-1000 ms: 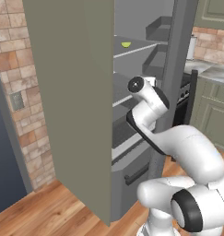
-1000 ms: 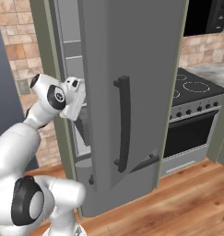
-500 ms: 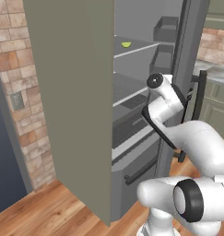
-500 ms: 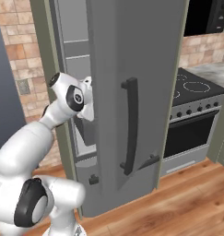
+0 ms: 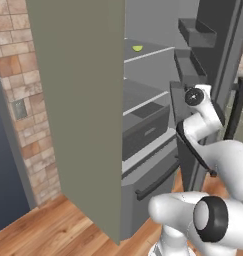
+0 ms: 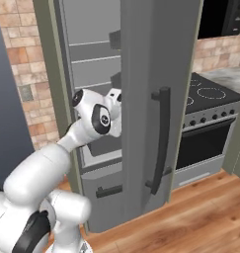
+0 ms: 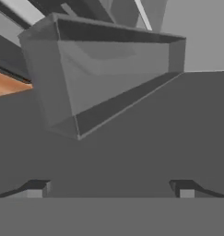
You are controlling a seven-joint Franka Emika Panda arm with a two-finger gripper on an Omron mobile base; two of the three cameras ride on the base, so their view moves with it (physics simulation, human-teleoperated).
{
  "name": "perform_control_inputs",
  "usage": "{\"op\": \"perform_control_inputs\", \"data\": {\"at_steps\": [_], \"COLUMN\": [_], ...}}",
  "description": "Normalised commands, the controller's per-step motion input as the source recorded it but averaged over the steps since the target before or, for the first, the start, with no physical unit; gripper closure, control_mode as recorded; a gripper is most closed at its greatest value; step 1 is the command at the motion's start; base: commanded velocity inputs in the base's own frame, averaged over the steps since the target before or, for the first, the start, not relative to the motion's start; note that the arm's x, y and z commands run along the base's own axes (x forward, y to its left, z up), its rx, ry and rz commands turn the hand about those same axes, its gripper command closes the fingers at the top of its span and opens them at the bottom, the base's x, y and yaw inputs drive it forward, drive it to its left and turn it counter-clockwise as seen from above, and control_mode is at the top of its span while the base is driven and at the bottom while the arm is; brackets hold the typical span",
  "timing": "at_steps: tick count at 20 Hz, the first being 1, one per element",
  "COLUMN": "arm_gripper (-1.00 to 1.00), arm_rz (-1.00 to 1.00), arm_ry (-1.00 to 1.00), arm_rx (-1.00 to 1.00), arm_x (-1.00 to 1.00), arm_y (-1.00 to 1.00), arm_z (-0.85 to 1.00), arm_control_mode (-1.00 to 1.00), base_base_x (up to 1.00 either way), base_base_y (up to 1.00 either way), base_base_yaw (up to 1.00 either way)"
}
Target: There is a bowl on the dining counter. Grab a lemon wedge from the fridge and place it in the bowl. Then get the liquor bottle and glass cup from the cabinet and place them next to the bowl.
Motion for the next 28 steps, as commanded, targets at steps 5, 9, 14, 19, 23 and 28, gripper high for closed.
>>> {"op": "perform_control_inputs", "data": {"at_steps": [5,9,14,19,23,28], "arm_gripper": [-1.00,-1.00,-1.00,-1.00,-1.00,-1.00], "arm_rz": [-0.06,-0.12,-0.13,0.04,0.04,0.00], "arm_ry": [-0.05,0.02,0.10,0.01,-0.10,-0.10], "arm_rx": [0.07,0.14,0.17,0.14,0.09,0.12], "arm_x": [-0.05,0.05,0.31,0.21,-0.46,-0.93], "arm_y": [-1.00,-0.95,-0.93,-0.72,-0.30,0.02], "arm_z": [0.06,0.27,0.32,0.17,0.01,0.00], "arm_control_mode": [-1.00,-1.00,-1.00,-1.00,-1.00,-1.00], "base_base_x": [0.00,0.00,0.00,0.00,0.00,0.00], "base_base_y": [0.00,0.00,0.00,0.00,0.00,0.00], "base_base_yaw": [0.00,0.00,0.00,0.00,0.00,0.00]}}
